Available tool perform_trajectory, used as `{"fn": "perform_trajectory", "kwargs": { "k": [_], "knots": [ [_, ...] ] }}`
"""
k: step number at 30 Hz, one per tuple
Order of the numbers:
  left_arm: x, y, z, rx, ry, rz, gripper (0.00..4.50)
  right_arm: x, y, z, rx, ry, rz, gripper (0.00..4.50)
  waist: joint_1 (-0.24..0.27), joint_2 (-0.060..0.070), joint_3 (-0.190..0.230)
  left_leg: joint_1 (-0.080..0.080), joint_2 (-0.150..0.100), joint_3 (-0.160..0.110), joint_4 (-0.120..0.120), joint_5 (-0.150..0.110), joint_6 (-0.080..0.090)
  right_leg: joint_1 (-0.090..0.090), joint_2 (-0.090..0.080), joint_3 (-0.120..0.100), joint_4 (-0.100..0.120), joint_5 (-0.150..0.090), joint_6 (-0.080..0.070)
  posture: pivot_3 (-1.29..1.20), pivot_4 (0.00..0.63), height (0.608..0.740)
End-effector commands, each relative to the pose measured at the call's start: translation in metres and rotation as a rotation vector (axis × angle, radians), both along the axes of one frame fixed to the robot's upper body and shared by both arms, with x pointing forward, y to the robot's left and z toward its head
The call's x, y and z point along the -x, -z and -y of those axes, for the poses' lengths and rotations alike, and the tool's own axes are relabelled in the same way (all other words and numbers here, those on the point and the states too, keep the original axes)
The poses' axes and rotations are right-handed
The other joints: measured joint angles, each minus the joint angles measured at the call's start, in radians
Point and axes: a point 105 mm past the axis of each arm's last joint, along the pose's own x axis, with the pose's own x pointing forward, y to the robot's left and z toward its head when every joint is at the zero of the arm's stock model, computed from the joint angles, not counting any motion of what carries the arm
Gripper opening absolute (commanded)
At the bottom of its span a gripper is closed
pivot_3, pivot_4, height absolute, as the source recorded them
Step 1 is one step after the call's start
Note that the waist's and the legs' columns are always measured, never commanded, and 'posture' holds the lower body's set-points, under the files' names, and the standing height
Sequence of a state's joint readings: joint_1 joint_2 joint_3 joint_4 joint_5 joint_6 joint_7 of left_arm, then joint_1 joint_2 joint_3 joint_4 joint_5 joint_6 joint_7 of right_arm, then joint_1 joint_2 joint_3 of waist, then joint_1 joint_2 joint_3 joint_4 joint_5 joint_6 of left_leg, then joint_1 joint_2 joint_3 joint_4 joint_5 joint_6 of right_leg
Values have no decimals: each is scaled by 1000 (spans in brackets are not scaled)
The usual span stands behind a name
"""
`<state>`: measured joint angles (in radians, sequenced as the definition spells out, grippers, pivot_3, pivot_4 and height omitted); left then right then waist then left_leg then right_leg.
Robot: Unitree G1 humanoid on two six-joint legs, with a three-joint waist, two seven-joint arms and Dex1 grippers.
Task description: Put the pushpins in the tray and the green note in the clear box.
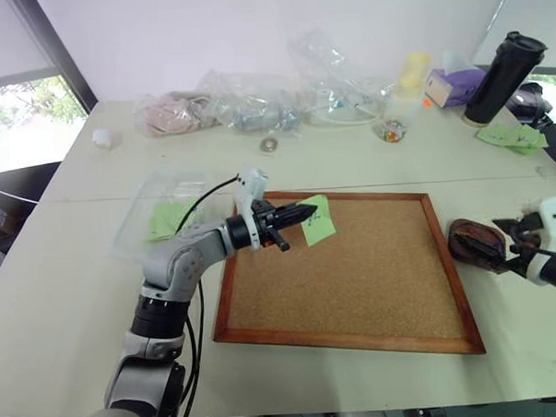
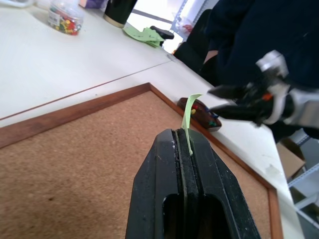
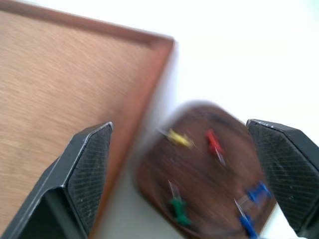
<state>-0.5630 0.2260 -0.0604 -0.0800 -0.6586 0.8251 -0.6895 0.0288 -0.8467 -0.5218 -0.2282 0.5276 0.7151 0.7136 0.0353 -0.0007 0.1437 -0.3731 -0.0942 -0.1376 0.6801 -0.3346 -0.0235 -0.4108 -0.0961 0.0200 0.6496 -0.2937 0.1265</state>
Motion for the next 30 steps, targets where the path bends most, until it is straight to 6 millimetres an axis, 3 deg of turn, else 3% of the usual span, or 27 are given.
{"fn": "perform_trajectory", "kwargs": {
  "k": [1,7,11,16,21,24,27,30],
  "knots": [
    [6,-29,0,17,4,122,0,5,-34,-65,-6,-273,54,4414,-2,0,0,0,0,0,0,0,0,0,0,0,0,0,0,0,150,740],
    [5,-56,-25,-57,-137,252,0,18,-28,-139,-49,-609,-24,4414,4,-1,1,0,0,-1,1,0,0,1,0,0,0,0,0,0,150,740],
    [-4,-78,-59,-101,-340,323,0,18,-23,-157,-56,-695,-41,4414,3,-2,1,0,0,-1,1,0,0,1,-1,0,-1,0,0,0,150,740],
    [-9,-96,-130,-141,-614,315,0,6,-11,-162,-42,-705,-49,4414,-2,-2,1,0,1,-1,0,0,0,-1,0,0,0,0,0,0,150,740],
    [-9,-76,-191,-232,-778,232,0,-1,-7,-166,-23,-732,-44,4414,-11,-2,1,0,1,-1,-1,0,0,-1,0,-1,0,0,0,0,150,740],
    [-3,-57,-212,-261,-791,156,0,-4,-6,-168,-11,-740,-34,4414,-7,-2,1,0,0,-2,0,0,0,-1,0,-1,0,0,0,0,150,740],
    [1,-29,-218,-289,-771,74,0,-7,-5,-167,-1,-735,-29,4414,-5,-2,1,0,0,-2,0,0,0,0,-1,-1,0,0,0,0,150,740],
    [3,-16,-213,-267,-743,31,1044,-8,-3,-165,10,-725,-26,4500,-1,-2,1,-1,0,-2,0,0,0,0,-1,-1,0,0,0,0,150,740]
  ]
}}
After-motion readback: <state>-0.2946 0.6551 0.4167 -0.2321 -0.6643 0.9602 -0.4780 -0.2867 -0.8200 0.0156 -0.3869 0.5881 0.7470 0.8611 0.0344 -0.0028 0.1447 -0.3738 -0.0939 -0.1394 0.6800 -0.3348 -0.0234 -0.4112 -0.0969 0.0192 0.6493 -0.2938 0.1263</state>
